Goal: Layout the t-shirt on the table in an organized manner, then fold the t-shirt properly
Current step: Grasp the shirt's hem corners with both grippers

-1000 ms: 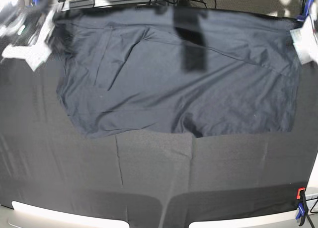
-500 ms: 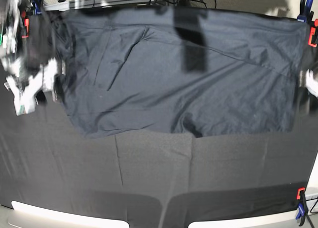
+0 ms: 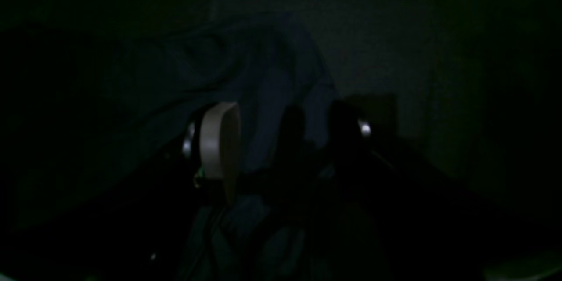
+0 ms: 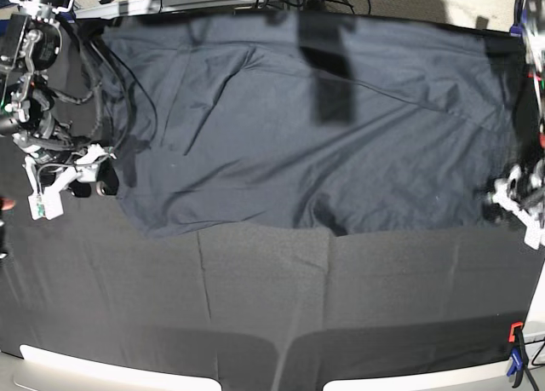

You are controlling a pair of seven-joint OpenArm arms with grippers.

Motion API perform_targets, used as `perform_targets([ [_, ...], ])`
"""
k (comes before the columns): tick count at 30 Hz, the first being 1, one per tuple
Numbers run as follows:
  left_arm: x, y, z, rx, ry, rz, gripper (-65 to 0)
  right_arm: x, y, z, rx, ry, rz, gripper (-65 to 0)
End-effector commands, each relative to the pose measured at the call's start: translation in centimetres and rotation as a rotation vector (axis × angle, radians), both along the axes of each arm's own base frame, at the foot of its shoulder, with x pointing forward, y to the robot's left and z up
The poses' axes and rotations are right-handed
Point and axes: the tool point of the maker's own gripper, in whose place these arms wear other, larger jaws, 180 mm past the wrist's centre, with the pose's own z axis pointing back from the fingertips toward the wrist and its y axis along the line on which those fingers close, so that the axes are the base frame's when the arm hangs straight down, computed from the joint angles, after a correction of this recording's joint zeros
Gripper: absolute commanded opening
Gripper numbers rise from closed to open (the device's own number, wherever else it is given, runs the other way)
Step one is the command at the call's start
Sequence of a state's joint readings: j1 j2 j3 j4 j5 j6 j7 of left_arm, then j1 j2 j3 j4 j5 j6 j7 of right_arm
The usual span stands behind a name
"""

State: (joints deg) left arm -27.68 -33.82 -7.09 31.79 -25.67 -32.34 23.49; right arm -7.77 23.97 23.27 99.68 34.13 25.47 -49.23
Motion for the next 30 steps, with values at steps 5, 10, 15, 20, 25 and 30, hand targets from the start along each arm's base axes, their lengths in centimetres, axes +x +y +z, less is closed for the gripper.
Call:
perform_targets([
  [5,0.6,0.6,0.1,0.055,0.006,0.0,-43.0,0.7,-0.3,1.4,-0.012,-0.042,0.006,-32.9],
  [10,-0.1,-3.7,-0.8,-0.029,0.009,-0.155,-43.5,0.7,-0.3,1.4,-0.012,-0.044,0.006,-32.9],
  [15,-0.3,-3.3,-0.7,-0.045,0.017,-0.143,-58.3,1.3,-0.8,2.1,-0.041,-0.091,-0.005,-32.8],
  [20,-0.4,-3.2,-0.8,-0.041,0.025,-0.145,-65.0,2.7,-1.3,3.5,-0.066,-0.164,-0.024,-32.8],
  [25,-0.4,-3.8,-1.0,-0.049,0.027,-0.151,-65.0,5.3,-0.1,2.8,-0.018,-0.139,-0.009,-32.8],
  [30,-0.6,-3.9,-1.2,-0.049,0.044,-0.155,-65.0,8.3,0.4,-0.8,0.047,0.05,-0.017,-32.9],
])
